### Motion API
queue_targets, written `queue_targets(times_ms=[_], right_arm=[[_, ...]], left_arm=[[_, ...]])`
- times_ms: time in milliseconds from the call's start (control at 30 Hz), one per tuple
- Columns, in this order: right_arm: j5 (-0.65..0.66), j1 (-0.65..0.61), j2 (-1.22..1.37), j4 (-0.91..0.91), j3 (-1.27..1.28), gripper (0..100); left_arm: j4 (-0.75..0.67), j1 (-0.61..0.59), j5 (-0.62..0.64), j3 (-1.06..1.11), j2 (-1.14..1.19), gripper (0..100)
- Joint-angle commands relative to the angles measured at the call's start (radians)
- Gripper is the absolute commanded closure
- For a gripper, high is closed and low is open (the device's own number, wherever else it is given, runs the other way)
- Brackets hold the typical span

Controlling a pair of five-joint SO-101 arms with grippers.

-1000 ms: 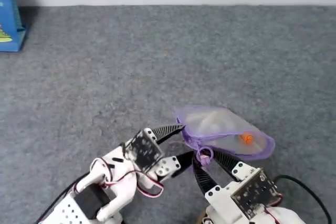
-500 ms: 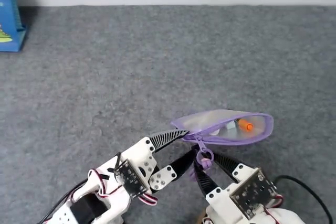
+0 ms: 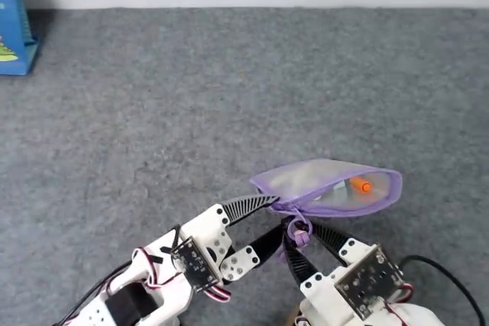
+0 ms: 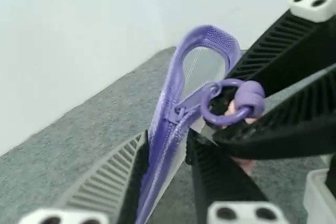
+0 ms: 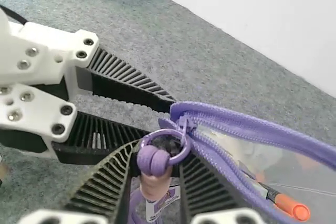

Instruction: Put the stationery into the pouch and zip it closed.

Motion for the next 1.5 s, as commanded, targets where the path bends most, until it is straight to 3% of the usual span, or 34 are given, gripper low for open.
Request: queue_targets(times_ms=[0,100,500,833,1000,1200,1467], right_arm=[[-0.003,0.002,-0.001,-0.010,-0.041,99.1],[-0.003,0.002,-0.001,-0.008,-0.104,99.1],[0.008,0.021,-0.001,-0.005,-0.158,99.1],[0.101,0.292,-0.001,-0.085,-0.152,99.1],[0.095,0.292,-0.001,-0.076,-0.157,99.1],[0.094,0.282,-0.002,-0.073,-0.157,99.1],[0.051,0.168,-0.002,-0.039,-0.158,99.1]], left_arm=[[-0.014,0.021,-0.003,-0.004,-0.008,93],[-0.015,0.023,-0.005,-0.004,-0.009,99],[0.054,-0.025,0.002,-0.012,-0.009,99],[0.126,-0.040,-0.002,-0.015,-0.009,99],[0.124,-0.034,-0.002,-0.053,-0.009,97],[0.120,-0.032,0.092,-0.058,-0.009,81],[0.058,-0.032,0.101,-0.056,-0.009,81]])
